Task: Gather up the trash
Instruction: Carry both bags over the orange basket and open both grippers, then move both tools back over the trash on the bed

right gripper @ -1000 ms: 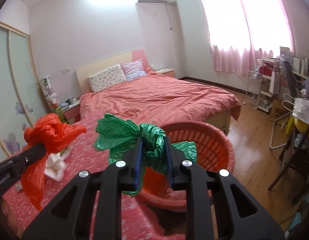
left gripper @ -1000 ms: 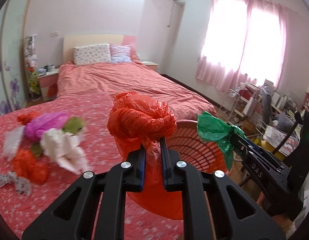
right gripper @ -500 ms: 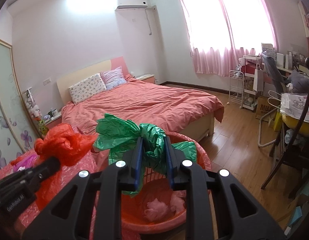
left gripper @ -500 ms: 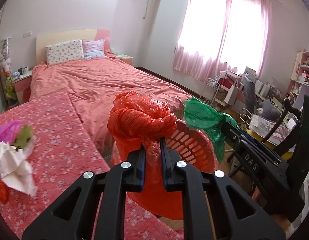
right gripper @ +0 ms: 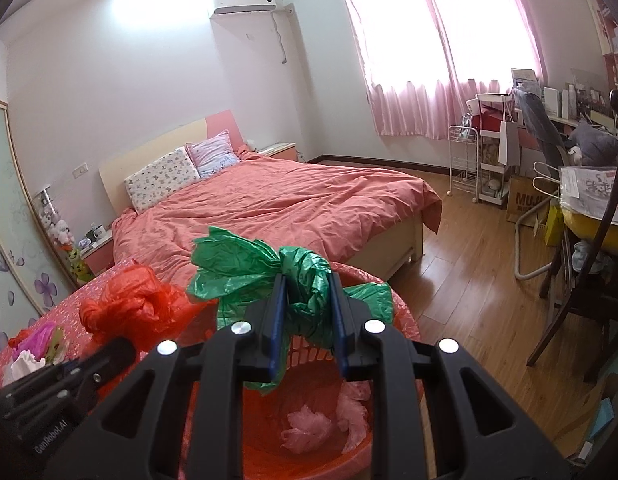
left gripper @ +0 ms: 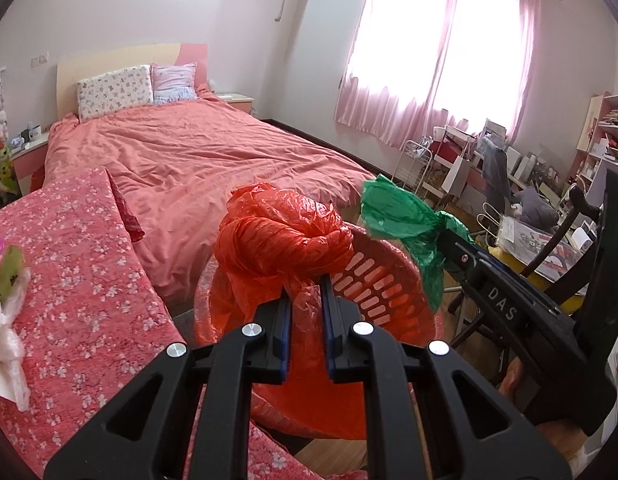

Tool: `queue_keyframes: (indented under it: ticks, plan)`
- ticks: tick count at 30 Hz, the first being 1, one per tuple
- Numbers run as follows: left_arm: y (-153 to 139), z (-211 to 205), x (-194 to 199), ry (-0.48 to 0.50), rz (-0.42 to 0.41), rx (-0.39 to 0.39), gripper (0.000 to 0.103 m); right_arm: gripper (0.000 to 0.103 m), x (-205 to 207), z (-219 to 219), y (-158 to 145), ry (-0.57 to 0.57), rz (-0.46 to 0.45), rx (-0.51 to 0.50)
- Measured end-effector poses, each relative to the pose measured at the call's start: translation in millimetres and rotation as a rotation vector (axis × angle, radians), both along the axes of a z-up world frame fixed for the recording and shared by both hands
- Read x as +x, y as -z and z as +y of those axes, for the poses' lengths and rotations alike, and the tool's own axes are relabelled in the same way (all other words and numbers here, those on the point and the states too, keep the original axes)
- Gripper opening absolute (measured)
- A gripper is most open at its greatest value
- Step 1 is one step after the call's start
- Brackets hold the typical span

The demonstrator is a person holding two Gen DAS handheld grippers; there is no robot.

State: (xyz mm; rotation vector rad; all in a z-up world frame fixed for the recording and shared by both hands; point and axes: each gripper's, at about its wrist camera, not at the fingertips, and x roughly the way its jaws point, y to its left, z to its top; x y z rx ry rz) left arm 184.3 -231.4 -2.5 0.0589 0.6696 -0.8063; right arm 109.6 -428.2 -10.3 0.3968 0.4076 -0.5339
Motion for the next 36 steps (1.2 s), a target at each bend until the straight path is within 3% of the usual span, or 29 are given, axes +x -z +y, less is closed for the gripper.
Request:
queue_keyframes:
  ticks: [8, 10, 12, 14, 21, 26, 34, 36]
  plan:
    - [7.7, -7.0, 7.5, -0.004, 0.025, 0.027, 0.014, 0.024, 7.7, -16.4, 4.5, -0.019, -0.010, 0.043]
    - [10.9, -6.0, 10.0, -0.010, 0.042, 0.036, 0.023, 0.027, 9.9, -17.7, 6.8, -0.026, -0.007, 0.057]
    - [12.9, -3.2, 12.4, -0.019, 0.051, 0.039, 0.038, 0.027, 12.2, -18.4, 8.0, -0.029, -0.003, 0.067]
    - [14.2, 0.3, 12.8, -0.032, 0.051, 0.047, 0.043, 0.028, 13.9, -18.8, 11.0, -0.035, 0.007, 0.076]
    - [14.7, 19.1, 15.2, -0.090, 0.040, 0.073, 0.052, 0.054, 11.0, -5.1, 10.1, -0.030, 0.032, 0.012]
    - [8.5, 46.3, 12.3, -0.153, -0.004, 0.097, 0.059, 0.062, 9.5, 7.6, 3.5, -0.040, 0.053, -0.031]
    - [1.9, 115.0, 5.7, -0.284, -0.028, 0.129, 0.060, 0.068, 13.6, 55.0, -7.7, -0.114, 0.075, -0.096]
    - [2.0, 140.9, 2.2, -0.340, -0.040, 0.148, 0.067, 0.068, 16.5, 73.0, -9.6, -0.147, 0.081, -0.110]
